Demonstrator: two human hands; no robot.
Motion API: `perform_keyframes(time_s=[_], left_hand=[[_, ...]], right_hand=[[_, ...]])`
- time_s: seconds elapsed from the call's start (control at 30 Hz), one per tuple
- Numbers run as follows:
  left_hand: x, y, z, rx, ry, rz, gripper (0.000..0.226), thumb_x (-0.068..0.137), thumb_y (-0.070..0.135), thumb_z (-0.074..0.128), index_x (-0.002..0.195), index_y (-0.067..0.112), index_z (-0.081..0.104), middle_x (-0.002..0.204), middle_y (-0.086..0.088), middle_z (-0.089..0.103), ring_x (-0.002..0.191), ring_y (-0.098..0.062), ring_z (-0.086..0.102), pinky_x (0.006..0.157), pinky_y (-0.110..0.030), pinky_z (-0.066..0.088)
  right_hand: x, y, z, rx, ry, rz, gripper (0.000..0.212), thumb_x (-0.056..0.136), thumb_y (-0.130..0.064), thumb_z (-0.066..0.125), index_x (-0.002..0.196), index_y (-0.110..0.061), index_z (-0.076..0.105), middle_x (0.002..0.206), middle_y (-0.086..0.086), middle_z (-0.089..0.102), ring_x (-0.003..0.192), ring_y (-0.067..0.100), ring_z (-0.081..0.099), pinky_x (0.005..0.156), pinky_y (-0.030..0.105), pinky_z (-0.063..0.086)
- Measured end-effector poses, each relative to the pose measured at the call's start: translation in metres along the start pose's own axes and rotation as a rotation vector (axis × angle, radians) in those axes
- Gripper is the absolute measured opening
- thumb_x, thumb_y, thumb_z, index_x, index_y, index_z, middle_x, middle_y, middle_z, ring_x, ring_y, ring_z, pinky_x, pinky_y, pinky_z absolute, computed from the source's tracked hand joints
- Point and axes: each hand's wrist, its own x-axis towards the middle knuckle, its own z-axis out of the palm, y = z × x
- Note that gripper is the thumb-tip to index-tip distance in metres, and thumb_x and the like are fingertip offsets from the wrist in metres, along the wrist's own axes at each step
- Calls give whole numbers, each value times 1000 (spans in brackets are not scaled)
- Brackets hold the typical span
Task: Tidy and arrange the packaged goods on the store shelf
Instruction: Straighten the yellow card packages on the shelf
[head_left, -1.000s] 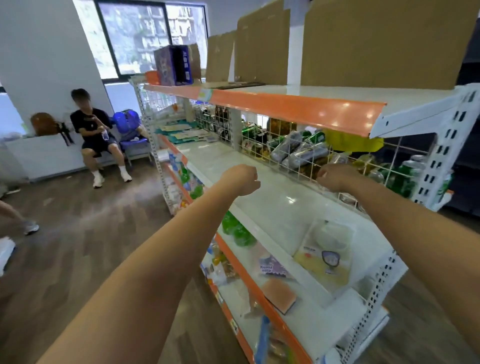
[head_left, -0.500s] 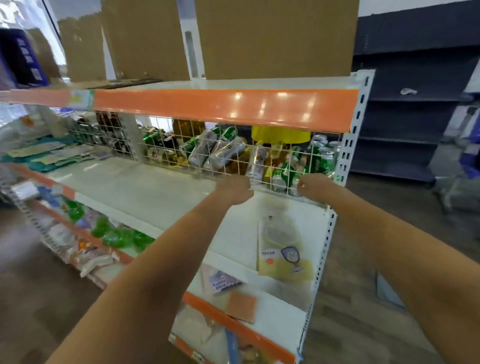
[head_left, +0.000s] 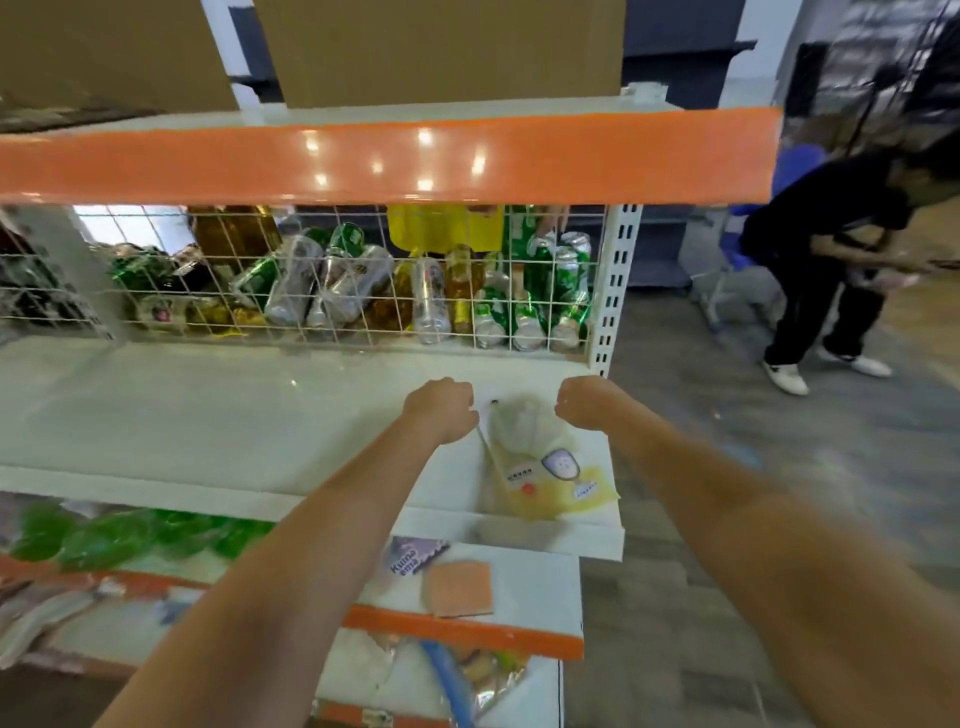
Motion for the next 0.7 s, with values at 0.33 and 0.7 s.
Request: perform_keyframes(time_s=[0.33,0.7], left_hand=[[-9,-13,37,50,-20,1,39,99,30,39,132,13,49,131,-11,49,120,-29,48,94,-38,43],[-17,-8,50,61,49,11,39,98,26,39,134,13,43,132,-11,46,121,-29,45,91,-39,42]], right_hand=[[5,-11,29,78,19,145,36,94,-15,45,126,0,49,129,18,50,116,34,52,81,32,43],[6,-23,37,465,-66,392,85,80,-42,71,136,6,30,117,16,56,118,31,56,81,35,46]])
